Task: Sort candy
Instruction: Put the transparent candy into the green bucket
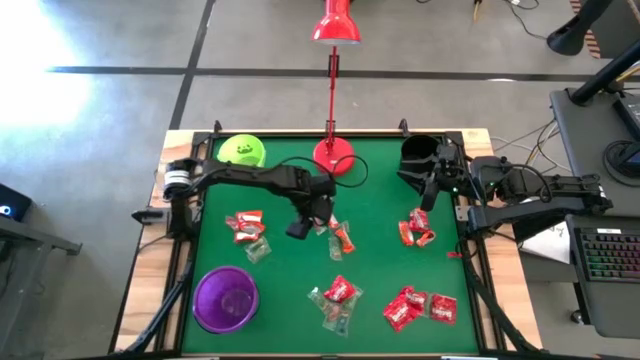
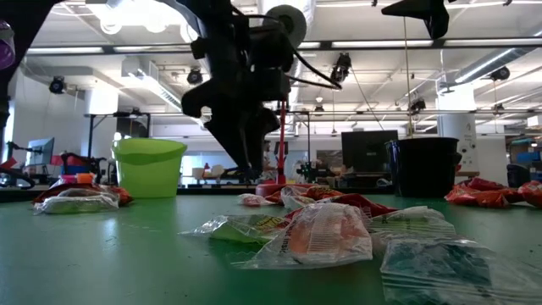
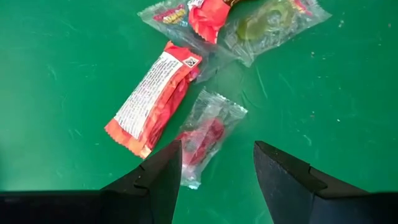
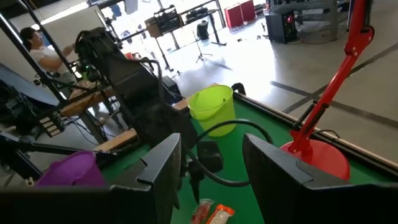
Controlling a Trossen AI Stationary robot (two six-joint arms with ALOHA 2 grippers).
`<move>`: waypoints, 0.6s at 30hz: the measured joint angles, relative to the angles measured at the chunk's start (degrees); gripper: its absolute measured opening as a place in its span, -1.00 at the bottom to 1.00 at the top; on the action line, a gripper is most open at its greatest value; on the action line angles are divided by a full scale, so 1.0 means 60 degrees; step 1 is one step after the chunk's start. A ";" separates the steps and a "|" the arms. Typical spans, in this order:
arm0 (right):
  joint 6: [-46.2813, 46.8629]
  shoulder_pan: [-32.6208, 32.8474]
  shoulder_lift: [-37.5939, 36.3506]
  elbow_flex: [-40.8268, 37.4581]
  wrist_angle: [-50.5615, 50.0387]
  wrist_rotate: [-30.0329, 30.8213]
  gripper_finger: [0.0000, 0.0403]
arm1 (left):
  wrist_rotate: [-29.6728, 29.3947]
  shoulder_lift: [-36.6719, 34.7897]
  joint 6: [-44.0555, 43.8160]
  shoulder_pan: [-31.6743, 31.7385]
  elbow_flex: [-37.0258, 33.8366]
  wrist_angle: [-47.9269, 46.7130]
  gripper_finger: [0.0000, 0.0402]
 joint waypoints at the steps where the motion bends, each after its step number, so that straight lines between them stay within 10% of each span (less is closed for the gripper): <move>1: 0.0014 0.0000 0.0000 0.0000 0.0002 -0.0002 -0.17 | 0.0074 0.0074 0.0010 0.0021 0.0000 0.0023 -0.09; 18: 0.0018 0.0000 0.0004 -0.0001 -0.0001 -0.0006 -0.17 | 0.0507 0.1031 0.0013 0.0255 0.0004 0.0227 -0.09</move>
